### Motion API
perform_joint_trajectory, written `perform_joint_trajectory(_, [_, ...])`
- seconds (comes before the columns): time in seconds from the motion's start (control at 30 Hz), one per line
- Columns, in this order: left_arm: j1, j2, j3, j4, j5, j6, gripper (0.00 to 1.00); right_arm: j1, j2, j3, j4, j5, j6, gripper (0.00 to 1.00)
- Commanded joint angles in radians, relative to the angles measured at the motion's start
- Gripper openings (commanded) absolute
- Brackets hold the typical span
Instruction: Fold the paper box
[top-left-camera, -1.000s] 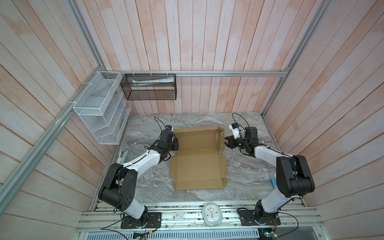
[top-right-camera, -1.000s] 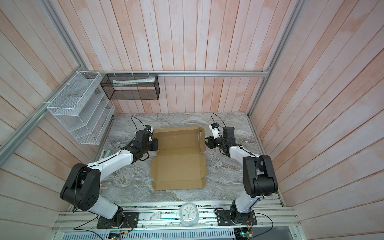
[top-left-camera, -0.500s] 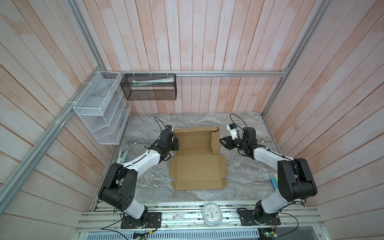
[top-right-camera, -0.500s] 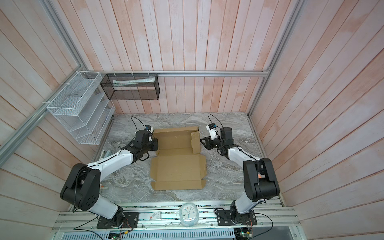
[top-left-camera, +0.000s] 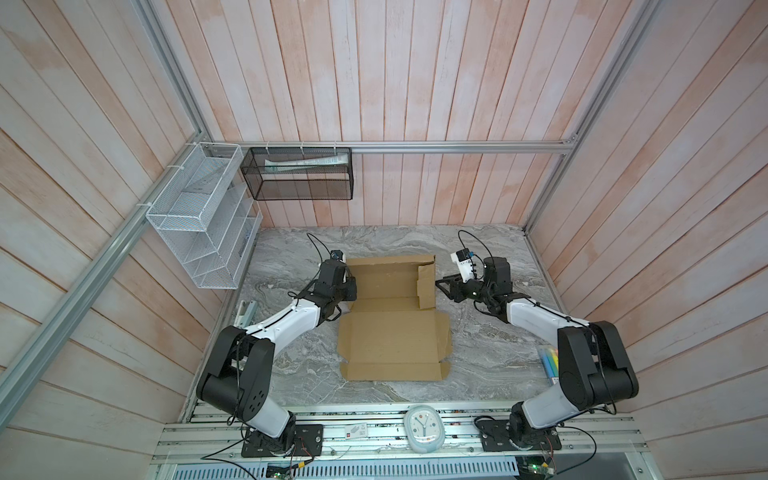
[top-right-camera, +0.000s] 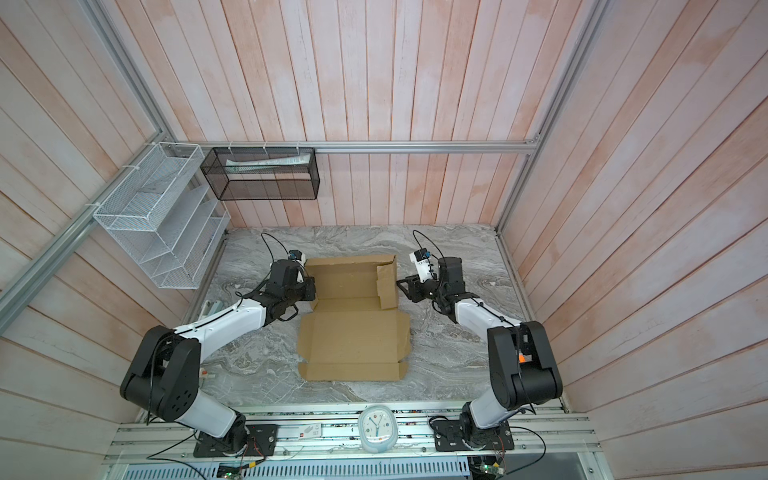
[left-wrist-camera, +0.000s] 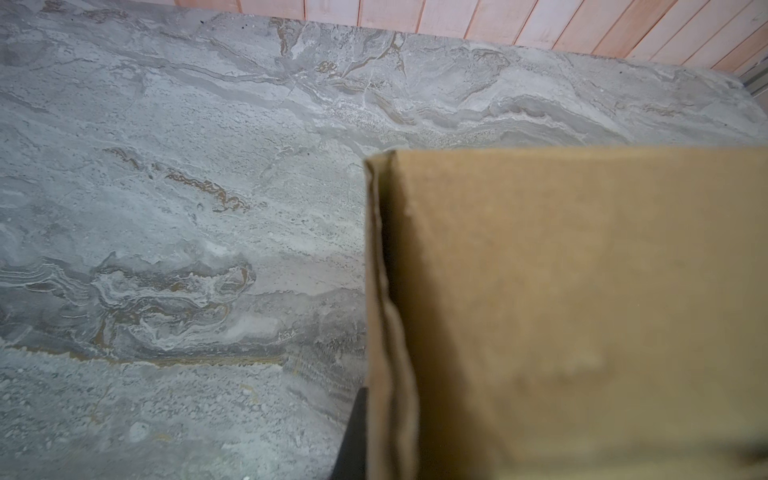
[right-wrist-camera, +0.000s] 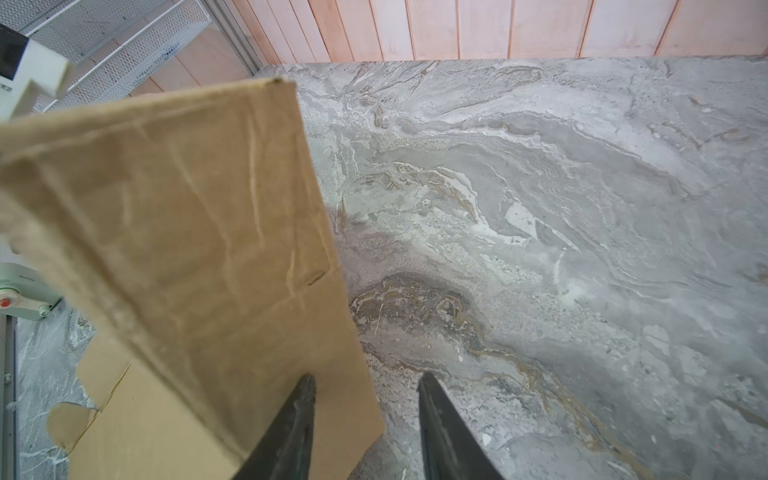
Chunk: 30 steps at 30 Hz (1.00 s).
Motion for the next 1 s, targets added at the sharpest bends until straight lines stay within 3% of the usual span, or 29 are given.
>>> perform_joint_trajectory(0.0, [-0.003, 0.010, 0.030, 0.021, 0.021, 0.003, 0.00, 0.029, -0.014, -0.012, 0.018, -0.034, 0.007, 0.42])
perform_joint_trajectory(0.53, [-0.003, 0.009, 0.021, 0.025, 0.020, 0.001, 0.00, 0.065, -0.027, -0.023, -0.006, -0.051, -0.001, 0.41])
perform_joint_trajectory(0.97, [-0.003, 0.024, 0.023, 0.031, 0.032, 0.001, 0.00, 0.076, -0.049, -0.027, -0.028, -0.058, -0.013, 0.47])
